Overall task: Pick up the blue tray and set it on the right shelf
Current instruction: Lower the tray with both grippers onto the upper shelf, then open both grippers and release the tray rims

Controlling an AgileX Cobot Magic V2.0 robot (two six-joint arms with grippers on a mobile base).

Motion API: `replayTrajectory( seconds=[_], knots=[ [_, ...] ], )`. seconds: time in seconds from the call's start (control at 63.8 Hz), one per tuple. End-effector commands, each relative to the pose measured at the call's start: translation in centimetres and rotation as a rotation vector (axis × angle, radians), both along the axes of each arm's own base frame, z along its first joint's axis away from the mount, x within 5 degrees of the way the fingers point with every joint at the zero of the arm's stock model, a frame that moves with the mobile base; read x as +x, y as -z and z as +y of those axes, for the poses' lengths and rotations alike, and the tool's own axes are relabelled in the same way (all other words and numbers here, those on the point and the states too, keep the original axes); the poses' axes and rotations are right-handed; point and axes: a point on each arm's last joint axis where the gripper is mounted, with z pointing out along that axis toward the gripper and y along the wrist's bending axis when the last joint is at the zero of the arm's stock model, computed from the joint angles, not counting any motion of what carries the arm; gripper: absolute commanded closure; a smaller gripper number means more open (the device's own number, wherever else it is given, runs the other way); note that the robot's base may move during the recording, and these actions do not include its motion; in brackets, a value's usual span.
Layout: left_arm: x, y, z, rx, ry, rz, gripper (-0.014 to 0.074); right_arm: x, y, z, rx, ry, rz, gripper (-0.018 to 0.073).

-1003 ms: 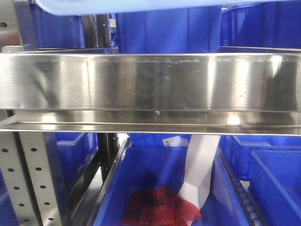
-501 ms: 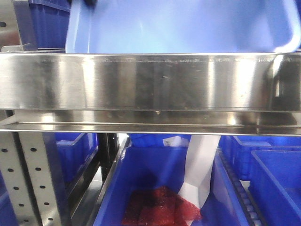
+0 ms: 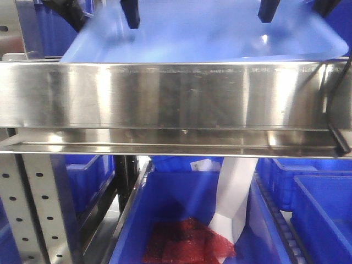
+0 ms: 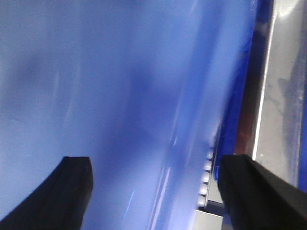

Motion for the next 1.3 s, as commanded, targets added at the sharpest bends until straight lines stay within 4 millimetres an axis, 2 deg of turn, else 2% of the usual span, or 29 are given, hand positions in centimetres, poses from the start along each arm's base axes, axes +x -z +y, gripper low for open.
replayTrajectory(
  seconds=[0.0,0.188,0.282,0.345,0.407,0.454,0.486,0.58,0.642,0.674,0.877,1.097,1.285],
  knots=[
    [-1.4,-4.9,0.8,-0.079,0.015,-0.169,0.0081,-0.9,-3.4,-0.6,0.005,-0.004,-0.135,-0.0074],
    [-2.8,-6.6,1.6,-0.066,0.039,-0.191,0.0083,-1.8,-4.4,-1.5,-0.027,0.012,-0.154,-0.0074],
    [-4.7,-8.1,2.0,-0.04,0.086,-0.201,0.0104,-3.2,-5.9,-1.9,-0.018,0.015,-0.184,-0.0071],
    [-6.4,-9.3,2.4,-0.026,0.127,-0.229,0.0138,-4.6,-7.1,-2.2,-0.008,0.016,-0.22,-0.0036],
    [-8.3,-10.1,2.6,-0.013,0.18,-0.267,0.0178,-6.2,-8.1,-2.6,0.001,0.017,-0.258,0.0031],
    [-9.9,-10.2,2.9,-0.008,0.214,-0.293,0.022,-7.9,-8.9,-3.0,0.01,0.016,-0.303,0.0126],
    [-11.2,-10.6,3.4,-0.019,0.224,-0.323,0.0253,-8.8,-8.9,-3.3,0.011,0.015,-0.313,0.018],
    [-14.7,-10.2,4.7,-0.051,0.267,-0.394,0.0344,-12.0,-8.8,-4.0,0.008,-0.004,-0.374,0.0372],
    [-17.1,-9.5,5.8,-0.086,0.286,-0.45,0.0409,-14.2,-8.2,-4.5,0.01,-0.014,-0.422,0.0482],
    [-18.0,-9.2,6.2,-0.105,0.292,-0.476,0.0435,-15.1,-7.9,-4.8,0.014,-0.015,-0.441,0.0508],
    [-23.4,-5.1,10.0,-0.149,0.307,-0.553,0.0648,-21.5,-3.9,-6.2,0.025,-0.036,-0.573,0.0502],
    [-27.3,-2.4,12.9,-0.192,0.308,-0.648,0.0645,-27.7,0.6,-7.7,0.041,-0.057,-0.793,0.0502],
    [-29.4,-1.9,14.5,-0.237,0.304,-0.788,0.0645,-31.4,3.1,-8.5,0.079,-0.051,-0.972,0.0502]
  ],
)
